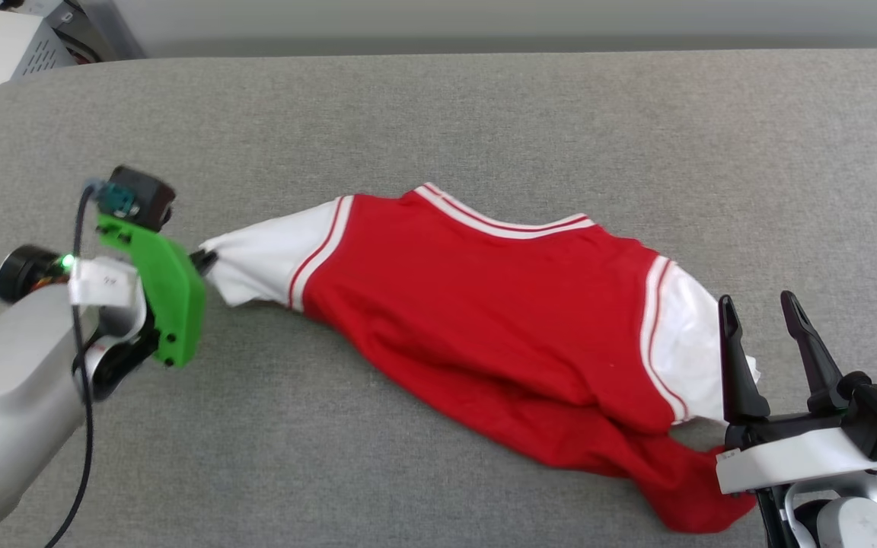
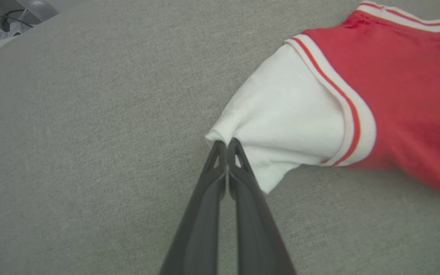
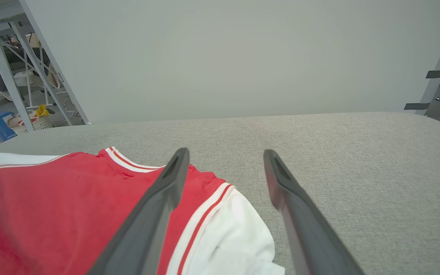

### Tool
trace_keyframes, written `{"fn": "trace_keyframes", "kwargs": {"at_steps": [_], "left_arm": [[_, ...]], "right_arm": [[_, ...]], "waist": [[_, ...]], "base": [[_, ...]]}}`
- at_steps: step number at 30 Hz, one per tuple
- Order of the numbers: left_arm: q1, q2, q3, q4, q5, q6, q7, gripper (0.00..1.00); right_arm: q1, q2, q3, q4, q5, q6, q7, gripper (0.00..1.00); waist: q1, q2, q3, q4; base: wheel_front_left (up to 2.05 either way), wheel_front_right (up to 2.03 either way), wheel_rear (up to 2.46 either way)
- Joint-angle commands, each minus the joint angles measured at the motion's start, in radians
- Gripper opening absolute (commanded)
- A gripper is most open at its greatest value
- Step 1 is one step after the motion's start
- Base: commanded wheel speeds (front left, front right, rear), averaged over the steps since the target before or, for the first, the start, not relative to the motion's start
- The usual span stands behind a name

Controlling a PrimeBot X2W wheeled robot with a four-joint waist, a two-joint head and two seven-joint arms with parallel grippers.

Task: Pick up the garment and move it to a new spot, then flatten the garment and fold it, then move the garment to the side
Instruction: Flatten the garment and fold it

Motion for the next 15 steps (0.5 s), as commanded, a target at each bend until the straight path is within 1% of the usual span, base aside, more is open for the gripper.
{"fn": "trace_keyframes", "kwargs": {"at_steps": [1, 5, 9, 12, 15], "left_arm": [[0.040, 0.024, 0.008, -0.005, -0.022, 0.021, -0.015, 0.00], [0.120, 0.061, 0.015, -0.021, -0.055, 0.061, -0.043, 0.00], [0.195, 0.074, 0.023, -0.020, -0.097, 0.089, -0.064, 0.00], [0.247, 0.057, 0.047, -0.009, -0.155, 0.094, -0.090, 0.00], [0.276, 0.032, 0.045, 0.006, -0.167, 0.096, -0.108, 0.00]], "right_arm": [[0.016, -0.001, -0.003, -0.001, -0.003, -0.001, -0.006, 1.00], [0.024, -0.001, -0.004, 0.001, -0.007, -0.001, -0.006, 1.00], [0.027, -0.001, -0.010, 0.003, -0.013, -0.001, -0.006, 1.00], [0.027, -0.001, -0.016, 0.005, -0.019, -0.001, -0.006, 1.00], [0.029, -0.001, -0.021, 0.007, -0.024, -0.001, -0.006, 1.00]], "waist": [[-0.0001, 0.0000, -0.007, 0.008], [-0.0001, 0.0000, -0.013, 0.010], [-0.0001, 0.0000, -0.018, 0.008], [-0.0001, 0.0000, -0.025, 0.007], [-0.0001, 0.0000, -0.039, 0.008]], "base": [[0.00, 0.00, 0.00], [0.00, 0.00, 0.00], [0.00, 0.00, 0.00], [0.00, 0.00, 0.00], [0.00, 0.00, 0.00]]}}
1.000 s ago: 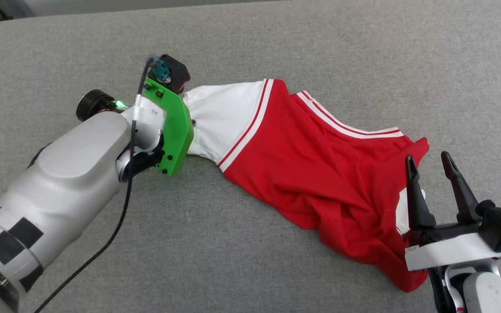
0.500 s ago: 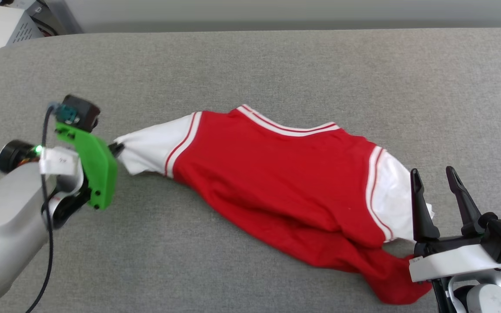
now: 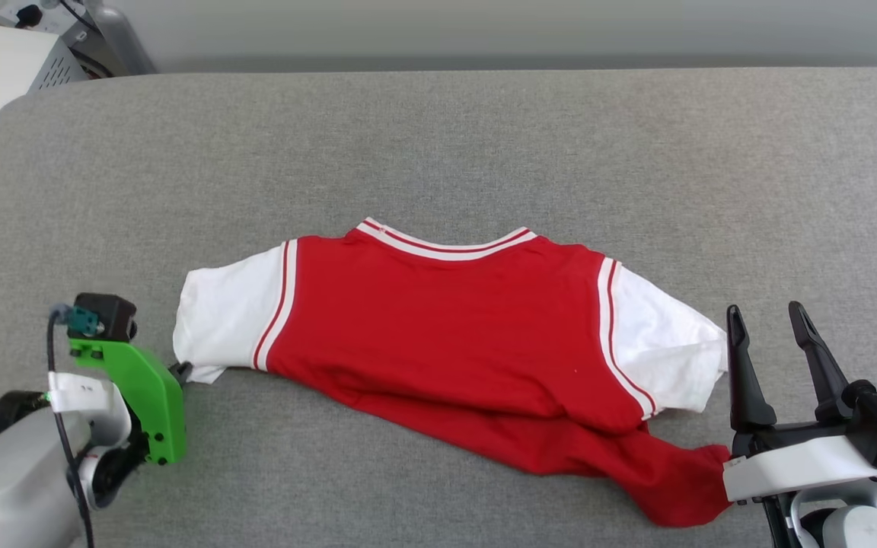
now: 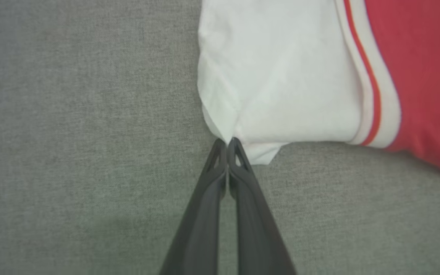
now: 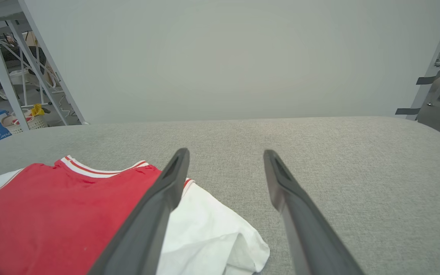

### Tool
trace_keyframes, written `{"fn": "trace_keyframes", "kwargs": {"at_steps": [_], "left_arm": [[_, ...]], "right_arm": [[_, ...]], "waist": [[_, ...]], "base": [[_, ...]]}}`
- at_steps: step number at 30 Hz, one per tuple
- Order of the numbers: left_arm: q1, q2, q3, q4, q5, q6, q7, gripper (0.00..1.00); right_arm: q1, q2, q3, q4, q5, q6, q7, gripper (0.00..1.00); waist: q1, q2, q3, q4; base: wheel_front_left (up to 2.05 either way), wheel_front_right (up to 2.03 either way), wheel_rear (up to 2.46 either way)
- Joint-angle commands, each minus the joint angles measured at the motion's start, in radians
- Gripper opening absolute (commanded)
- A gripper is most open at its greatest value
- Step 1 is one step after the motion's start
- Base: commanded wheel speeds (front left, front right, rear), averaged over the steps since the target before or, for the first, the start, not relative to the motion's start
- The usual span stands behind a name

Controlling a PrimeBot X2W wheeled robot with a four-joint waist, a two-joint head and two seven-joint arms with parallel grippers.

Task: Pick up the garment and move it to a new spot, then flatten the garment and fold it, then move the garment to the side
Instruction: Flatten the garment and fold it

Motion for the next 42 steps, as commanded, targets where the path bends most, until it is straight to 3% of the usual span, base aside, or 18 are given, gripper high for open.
{"fn": "trace_keyframes", "kwargs": {"at_steps": [1, 2, 3, 4, 11, 16, 21, 26, 29, 35, 42], "left_arm": [[0.023, -0.017, 0.003, 0.012, -0.007, 0.007, -0.018, 0.00], [0.027, -0.025, 0.005, 0.019, -0.007, 0.010, -0.030, 0.04], [0.031, -0.033, 0.006, 0.029, -0.001, 0.015, -0.047, 0.91], [0.034, -0.039, 0.007, 0.036, 0.004, 0.020, -0.065, 1.00], [0.061, -0.087, 0.034, 0.067, 0.071, 0.077, -0.287, 1.00], [0.091, -0.112, 0.113, 0.016, 0.137, 0.138, -0.344, 1.00], [0.188, -0.138, 0.359, -0.146, 0.357, 0.227, -0.345, 1.00], [0.341, -0.197, 0.554, -0.285, 0.549, 0.269, -0.345, 1.00], [0.417, -0.245, 0.646, -0.341, 0.649, 0.272, -0.345, 1.00], [0.517, -0.353, 0.785, -0.423, 0.808, 0.263, -0.346, 1.00], [0.562, -0.471, 0.889, -0.441, 0.923, 0.187, -0.346, 1.00]], "right_arm": [[0.012, -0.001, -0.004, 0.002, -0.007, -0.001, -0.006, 1.00], [0.013, -0.001, -0.005, 0.002, -0.008, -0.001, -0.006, 1.00], [0.013, -0.001, -0.009, 0.001, -0.009, -0.001, -0.006, 1.00], [0.013, -0.001, -0.012, -0.001, -0.011, -0.001, -0.006, 1.00], [-0.012, -0.021, -0.058, -0.034, -0.056, -0.001, -0.006, 1.00], [-0.054, -0.084, -0.102, -0.070, -0.062, -0.001, -0.006, 1.00], [-0.121, -0.184, -0.107, -0.074, -0.063, -0.001, -0.006, 1.00], [-0.187, -0.316, -0.023, 0.014, 0.007, -0.001, 0.004, 1.00], [-0.249, -0.419, 0.076, 0.080, 0.104, -0.001, 0.105, 1.00], [-0.353, -0.607, 0.298, 0.117, 0.371, -0.001, 0.439, 1.00], [-0.433, -0.723, 0.472, 0.137, 0.592, -0.001, 0.770, 1.00]], "waist": [[-0.0001, 0.0000, -0.014, 0.002], [-0.0001, 0.0000, -0.019, 0.002], [-0.0001, 0.0000, -0.028, 0.003], [-0.0001, 0.0000, -0.034, 0.004], [-0.0001, 0.0000, -0.083, 0.017], [-0.0001, 0.0000, -0.106, 0.035], [-0.0001, 0.0000, -0.113, 0.052], [-0.0001, 0.0000, -0.114, 0.061], [-0.0001, 0.0000, -0.108, 0.066], [-0.0001, 0.0000, -0.087, 0.077], [-0.0001, 0.0000, -0.030, 0.099]], "base": [[0.00, 0.00, 0.00], [0.00, 0.00, 0.00], [0.00, 0.00, 0.00], [0.00, 0.00, 0.00], [0.00, 0.00, 0.00], [0.00, 0.00, 0.00], [0.00, 0.00, 0.00], [0.00, 0.00, 0.00], [0.00, 0.00, 0.00], [0.00, 0.00, 0.00], [0.00, 0.00, 0.00]]}}
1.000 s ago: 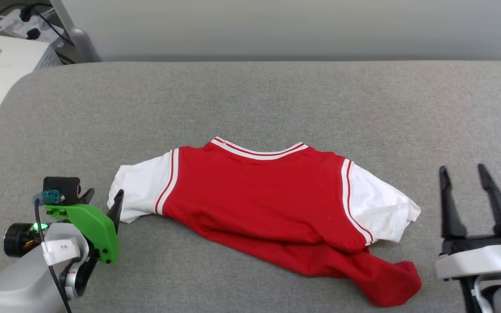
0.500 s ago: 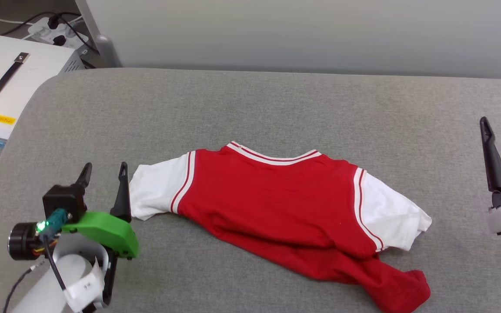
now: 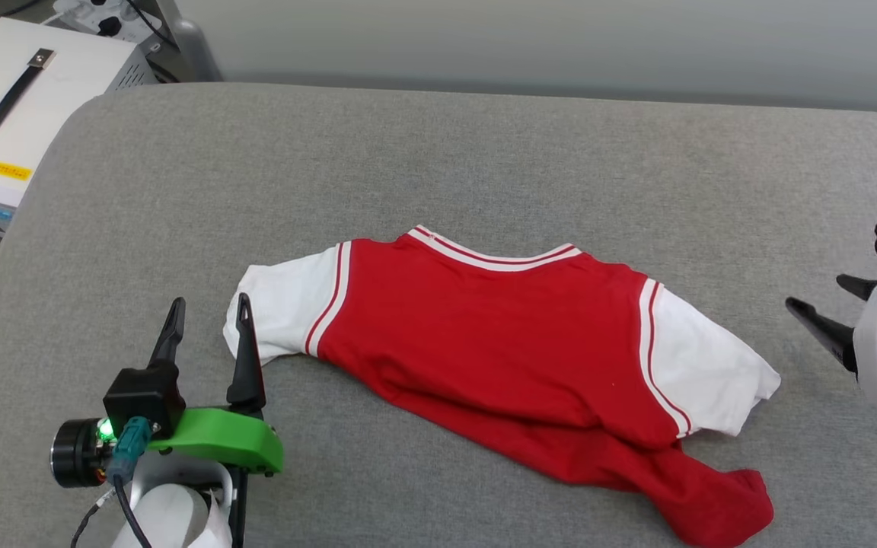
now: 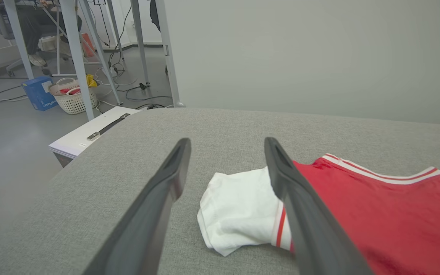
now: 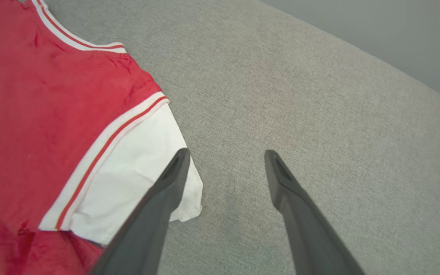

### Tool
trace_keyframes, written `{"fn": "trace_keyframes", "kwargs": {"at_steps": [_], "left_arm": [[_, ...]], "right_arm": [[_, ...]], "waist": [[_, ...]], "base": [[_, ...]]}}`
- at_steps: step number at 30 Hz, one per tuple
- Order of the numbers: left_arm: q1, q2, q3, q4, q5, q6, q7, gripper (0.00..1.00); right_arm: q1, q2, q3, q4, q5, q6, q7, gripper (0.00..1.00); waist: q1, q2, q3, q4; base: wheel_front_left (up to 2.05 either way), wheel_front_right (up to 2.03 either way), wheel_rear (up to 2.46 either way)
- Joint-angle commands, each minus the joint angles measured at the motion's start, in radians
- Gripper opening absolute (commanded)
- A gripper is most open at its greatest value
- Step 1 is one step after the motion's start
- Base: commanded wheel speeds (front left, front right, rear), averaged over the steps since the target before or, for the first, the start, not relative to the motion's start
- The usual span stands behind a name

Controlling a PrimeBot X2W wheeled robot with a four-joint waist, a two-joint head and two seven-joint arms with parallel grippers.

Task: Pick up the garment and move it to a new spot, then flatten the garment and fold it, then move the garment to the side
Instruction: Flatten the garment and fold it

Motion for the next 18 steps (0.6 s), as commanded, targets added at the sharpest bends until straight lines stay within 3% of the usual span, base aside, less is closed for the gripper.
{"fn": "trace_keyframes", "kwargs": {"at_steps": [1, 8, 18], "left_arm": [[0.012, -0.019, 0.017, 0.001, 0.024, -0.015, -0.006, 1.00], [-0.014, -0.102, 0.084, 0.003, 0.109, -0.083, -0.006, 1.00], [-0.032, -0.175, 0.160, 0.019, 0.188, -0.155, -0.006, 1.00]], "right_arm": [[-0.027, -0.010, 0.022, 0.008, 0.022, -0.001, 0.036, 1.00], [-0.090, 0.006, 0.119, 0.093, 0.098, -0.001, 0.169, 1.00], [-0.088, 0.057, 0.297, 0.259, 0.108, -0.001, 0.116, 1.00]], "waist": [[0.0000, 0.0000, 0.030, 0.016], [0.0000, 0.0000, 0.096, 0.045], [0.0000, 0.0000, 0.128, 0.061]], "base": [[0.00, 0.00, 0.00], [0.00, 0.00, 0.00], [0.00, 0.00, 0.00]]}}
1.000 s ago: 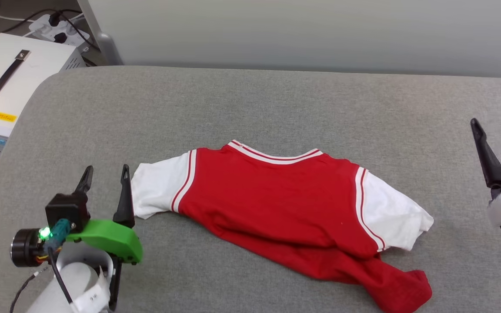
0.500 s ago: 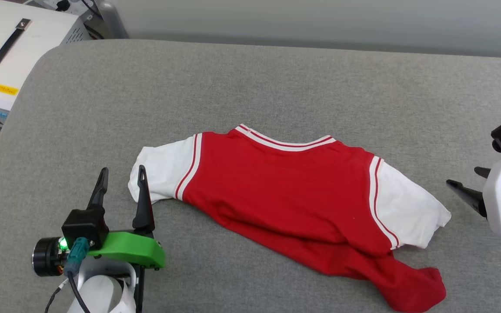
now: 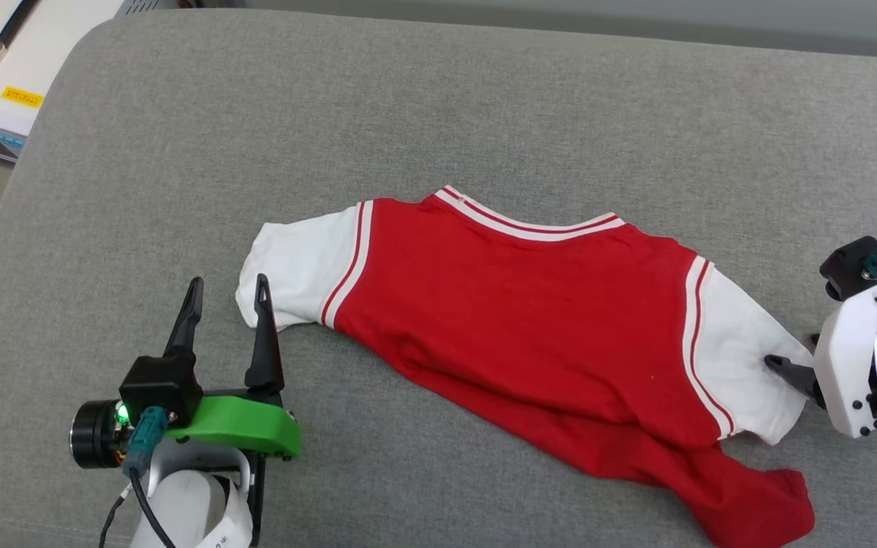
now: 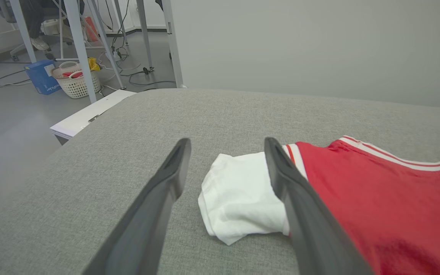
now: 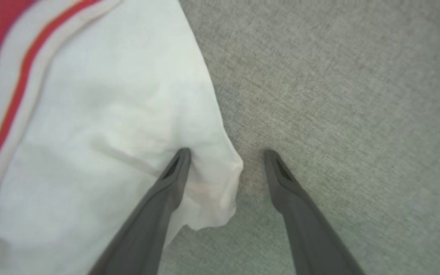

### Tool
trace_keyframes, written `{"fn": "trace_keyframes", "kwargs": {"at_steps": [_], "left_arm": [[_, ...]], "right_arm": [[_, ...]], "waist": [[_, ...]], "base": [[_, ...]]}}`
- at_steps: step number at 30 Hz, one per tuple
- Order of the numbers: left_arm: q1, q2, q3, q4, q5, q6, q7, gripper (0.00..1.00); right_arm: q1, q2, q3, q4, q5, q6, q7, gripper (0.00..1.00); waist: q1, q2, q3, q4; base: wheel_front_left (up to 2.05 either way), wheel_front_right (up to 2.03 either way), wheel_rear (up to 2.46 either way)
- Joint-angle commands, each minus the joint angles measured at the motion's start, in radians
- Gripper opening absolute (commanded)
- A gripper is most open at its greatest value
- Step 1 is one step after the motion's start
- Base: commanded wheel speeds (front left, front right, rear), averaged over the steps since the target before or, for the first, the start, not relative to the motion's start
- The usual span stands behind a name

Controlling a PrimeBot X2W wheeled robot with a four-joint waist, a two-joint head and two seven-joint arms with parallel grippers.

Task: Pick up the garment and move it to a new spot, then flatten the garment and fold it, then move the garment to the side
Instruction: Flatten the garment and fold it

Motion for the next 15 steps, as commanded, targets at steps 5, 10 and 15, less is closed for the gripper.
{"fn": "trace_keyframes", "kwargs": {"at_steps": [5, 10, 15], "left_arm": [[0.009, -0.030, 0.044, 0.018, 0.037, -0.033, -0.006, 1.00], [0.010, -0.043, 0.063, 0.019, 0.059, -0.051, -0.006, 1.00], [0.006, -0.054, 0.071, 0.015, 0.077, -0.068, -0.006, 1.00]], "right_arm": [[-0.005, 0.030, 0.090, 0.032, 0.050, 0.000, -0.104, 0.00], [-0.069, -0.004, 0.071, 0.007, 0.063, 0.000, -0.217, 0.00], [-0.120, -0.066, 0.025, -0.018, 0.076, 0.000, -0.263, 0.00]], "waist": [[0.0000, 0.0000, -0.031, -0.033], [0.0000, 0.0000, -0.050, -0.057], [0.0000, 0.0000, -0.042, -0.066]], "base": [[0.00, 0.00, 0.00], [0.00, 0.00, 0.00], [0.00, 0.00, 0.00]]}}
